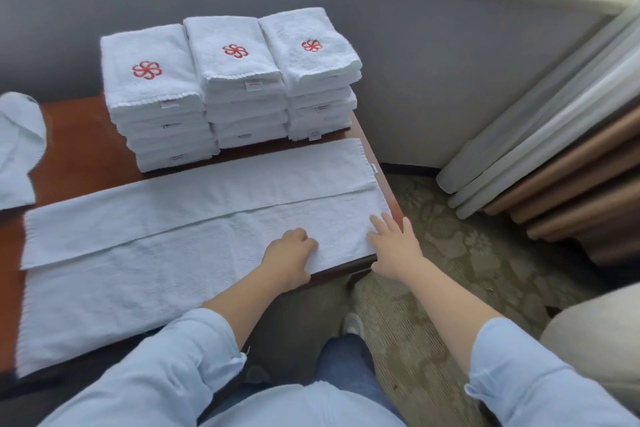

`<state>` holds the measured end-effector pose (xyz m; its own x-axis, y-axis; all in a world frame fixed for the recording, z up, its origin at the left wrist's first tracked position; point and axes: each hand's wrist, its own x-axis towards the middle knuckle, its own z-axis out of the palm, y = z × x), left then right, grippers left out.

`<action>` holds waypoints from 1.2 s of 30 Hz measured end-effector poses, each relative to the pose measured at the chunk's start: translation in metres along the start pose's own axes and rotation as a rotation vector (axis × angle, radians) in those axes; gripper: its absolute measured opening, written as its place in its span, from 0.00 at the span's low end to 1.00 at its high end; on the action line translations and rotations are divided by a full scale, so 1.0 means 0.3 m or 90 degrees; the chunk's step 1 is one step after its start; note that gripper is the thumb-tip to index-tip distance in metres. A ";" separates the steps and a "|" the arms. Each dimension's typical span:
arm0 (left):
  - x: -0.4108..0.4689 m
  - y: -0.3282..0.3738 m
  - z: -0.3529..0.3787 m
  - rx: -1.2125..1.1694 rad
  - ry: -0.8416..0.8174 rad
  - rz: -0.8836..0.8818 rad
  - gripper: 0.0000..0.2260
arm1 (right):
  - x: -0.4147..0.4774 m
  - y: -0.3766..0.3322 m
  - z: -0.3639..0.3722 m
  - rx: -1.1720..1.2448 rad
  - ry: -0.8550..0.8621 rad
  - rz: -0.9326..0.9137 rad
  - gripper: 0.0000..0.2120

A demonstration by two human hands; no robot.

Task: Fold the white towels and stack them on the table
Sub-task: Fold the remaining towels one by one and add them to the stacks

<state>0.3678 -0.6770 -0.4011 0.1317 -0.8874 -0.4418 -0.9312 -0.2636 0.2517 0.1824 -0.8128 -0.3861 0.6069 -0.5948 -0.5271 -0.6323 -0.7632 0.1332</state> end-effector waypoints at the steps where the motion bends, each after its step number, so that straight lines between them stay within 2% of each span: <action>1: 0.009 0.006 -0.003 0.009 0.001 -0.009 0.25 | 0.011 0.012 0.001 -0.015 0.005 -0.025 0.30; 9: 0.054 0.098 0.008 0.098 0.008 -0.136 0.22 | 0.079 0.176 0.026 -0.060 0.105 -0.194 0.29; 12: 0.054 0.119 0.022 0.060 0.021 -0.157 0.19 | 0.108 0.210 0.046 -0.032 0.160 -0.304 0.26; 15: 0.032 0.118 0.044 0.006 0.042 -0.163 0.12 | 0.115 0.222 0.054 -0.016 0.163 -0.347 0.20; 20: 0.009 0.144 0.071 0.000 0.071 -0.185 0.15 | 0.128 0.254 0.055 -0.043 0.156 -0.372 0.16; 23: 0.017 0.170 0.089 0.016 0.096 -0.217 0.16 | 0.138 0.270 0.052 -0.022 0.149 -0.394 0.10; 28: 0.015 0.173 0.106 -0.013 0.131 -0.228 0.13 | 0.159 0.283 0.018 0.133 0.160 -0.352 0.02; 31: 0.009 0.158 0.100 -0.065 0.169 -0.233 0.10 | 0.178 0.287 -0.015 0.203 0.154 -0.299 0.03; 36: 0.015 0.111 0.059 -0.112 0.223 -0.340 0.08 | 0.220 0.286 -0.055 0.285 0.161 -0.254 0.03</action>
<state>0.3314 -0.6832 -0.4099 0.6898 -0.6806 -0.2468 -0.6420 -0.7327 0.2259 0.1762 -0.9216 -0.3958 0.8967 -0.3704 -0.2423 -0.4412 -0.7912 -0.4234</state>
